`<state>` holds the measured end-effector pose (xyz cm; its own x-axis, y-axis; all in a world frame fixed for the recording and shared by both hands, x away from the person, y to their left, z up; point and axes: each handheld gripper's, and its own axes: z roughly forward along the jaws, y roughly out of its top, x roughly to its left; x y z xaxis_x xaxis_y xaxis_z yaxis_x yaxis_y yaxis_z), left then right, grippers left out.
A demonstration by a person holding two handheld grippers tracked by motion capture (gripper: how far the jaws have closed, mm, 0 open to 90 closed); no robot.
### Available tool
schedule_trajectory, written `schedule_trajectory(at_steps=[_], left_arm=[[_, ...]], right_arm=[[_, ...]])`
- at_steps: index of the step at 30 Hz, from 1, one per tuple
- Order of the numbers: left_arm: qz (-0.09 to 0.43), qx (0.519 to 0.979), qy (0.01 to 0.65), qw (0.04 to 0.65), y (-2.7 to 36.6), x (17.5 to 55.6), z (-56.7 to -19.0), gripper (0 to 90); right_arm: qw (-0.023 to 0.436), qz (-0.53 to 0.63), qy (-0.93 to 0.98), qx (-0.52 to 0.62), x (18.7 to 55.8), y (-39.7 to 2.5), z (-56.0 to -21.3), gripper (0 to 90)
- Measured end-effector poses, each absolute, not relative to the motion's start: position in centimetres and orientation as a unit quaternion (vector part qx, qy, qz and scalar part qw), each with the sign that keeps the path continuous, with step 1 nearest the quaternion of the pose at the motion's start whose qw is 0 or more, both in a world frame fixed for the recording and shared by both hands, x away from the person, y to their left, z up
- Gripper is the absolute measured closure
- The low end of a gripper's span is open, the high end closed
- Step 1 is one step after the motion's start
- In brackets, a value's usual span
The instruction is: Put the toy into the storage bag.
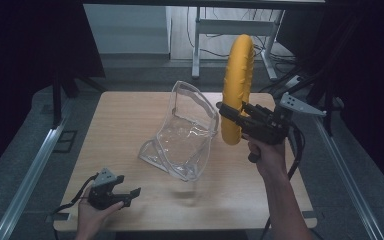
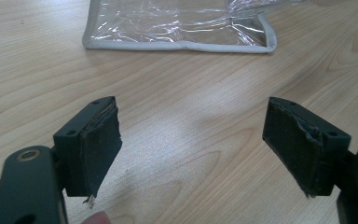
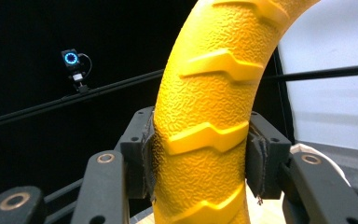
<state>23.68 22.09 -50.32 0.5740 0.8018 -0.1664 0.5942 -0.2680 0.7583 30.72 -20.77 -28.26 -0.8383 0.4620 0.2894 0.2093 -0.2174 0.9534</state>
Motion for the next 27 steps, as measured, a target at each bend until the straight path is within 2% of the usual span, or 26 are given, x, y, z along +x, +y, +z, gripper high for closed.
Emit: schedule_trajectory(at_steps=[9,27], left_arm=[[0.125,0.785,0.445,0.413,22.3,23.6,-50.1,18.8],[0.126,0.787,0.443,0.410,22.3,23.6,-50.2,18.8]], right_arm=[[0.093,0.740,0.623,0.236,30.1,-18.1,-26.4,50.2],[0.049,0.744,0.638,0.190,29.8,-12.6,-26.4,50.1]])
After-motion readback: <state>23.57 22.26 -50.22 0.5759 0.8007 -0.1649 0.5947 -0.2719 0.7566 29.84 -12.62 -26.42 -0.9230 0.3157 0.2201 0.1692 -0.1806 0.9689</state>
